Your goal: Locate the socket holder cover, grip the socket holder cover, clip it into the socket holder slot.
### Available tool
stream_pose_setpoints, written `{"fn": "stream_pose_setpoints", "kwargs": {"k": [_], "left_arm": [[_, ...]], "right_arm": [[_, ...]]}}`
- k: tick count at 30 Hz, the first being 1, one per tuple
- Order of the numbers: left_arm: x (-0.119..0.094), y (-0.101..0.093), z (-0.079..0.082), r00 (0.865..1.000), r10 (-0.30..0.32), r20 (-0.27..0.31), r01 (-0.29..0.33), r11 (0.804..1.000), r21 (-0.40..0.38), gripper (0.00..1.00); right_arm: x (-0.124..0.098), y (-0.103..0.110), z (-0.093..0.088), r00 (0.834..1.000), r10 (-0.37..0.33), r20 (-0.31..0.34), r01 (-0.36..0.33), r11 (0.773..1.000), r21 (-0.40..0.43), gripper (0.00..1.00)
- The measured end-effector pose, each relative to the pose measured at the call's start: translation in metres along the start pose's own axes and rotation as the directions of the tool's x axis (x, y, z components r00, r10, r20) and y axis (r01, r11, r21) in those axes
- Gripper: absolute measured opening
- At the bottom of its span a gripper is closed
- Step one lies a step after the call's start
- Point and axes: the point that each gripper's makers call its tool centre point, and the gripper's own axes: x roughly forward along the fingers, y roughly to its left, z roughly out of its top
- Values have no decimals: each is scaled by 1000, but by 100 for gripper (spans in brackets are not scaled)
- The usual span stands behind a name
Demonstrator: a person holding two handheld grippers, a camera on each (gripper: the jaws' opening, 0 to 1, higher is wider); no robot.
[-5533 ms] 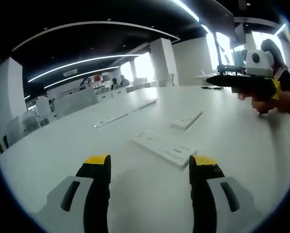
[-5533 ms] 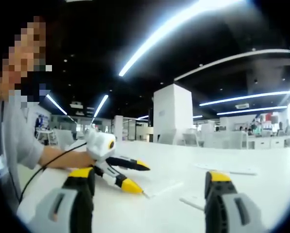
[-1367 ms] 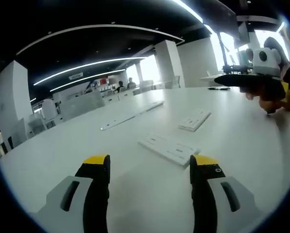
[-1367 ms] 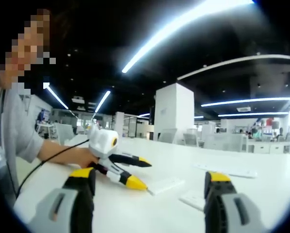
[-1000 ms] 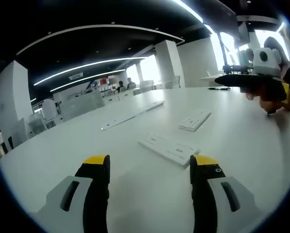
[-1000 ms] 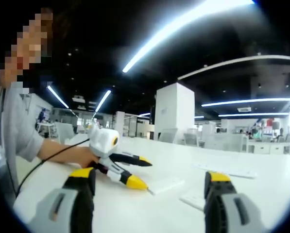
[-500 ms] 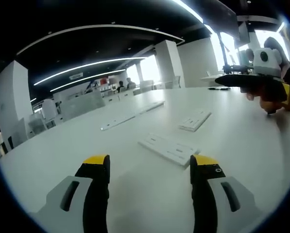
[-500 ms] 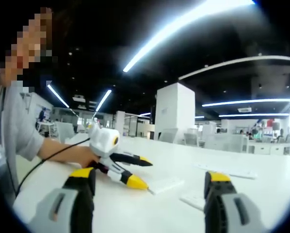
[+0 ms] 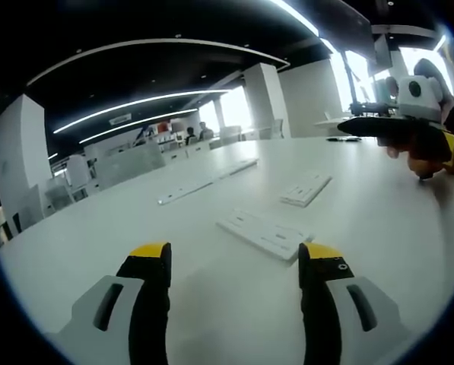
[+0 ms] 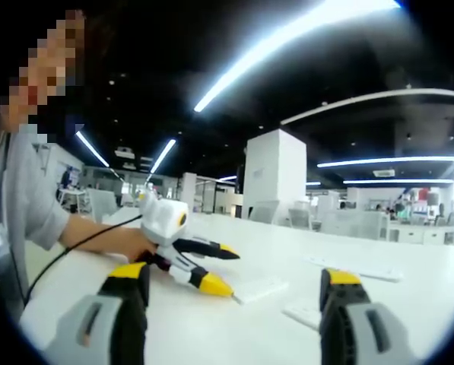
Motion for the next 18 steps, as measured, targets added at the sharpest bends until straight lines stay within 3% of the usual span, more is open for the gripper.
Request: {"fn": "stream_pose_setpoints", "kwargs": {"k": [14, 18], "left_arm": [[-2, -4, 0, 1000, -10, -13, 10, 1000, 18, 68], [-7, -7, 12, 1000, -22, 22, 21, 1000, 15, 68]], "right_arm": [[-2, -1, 4, 1000, 2, 12, -2, 1000, 4, 93], [-4, -5, 9, 999, -2, 33, 2, 1000, 18, 94]]}}
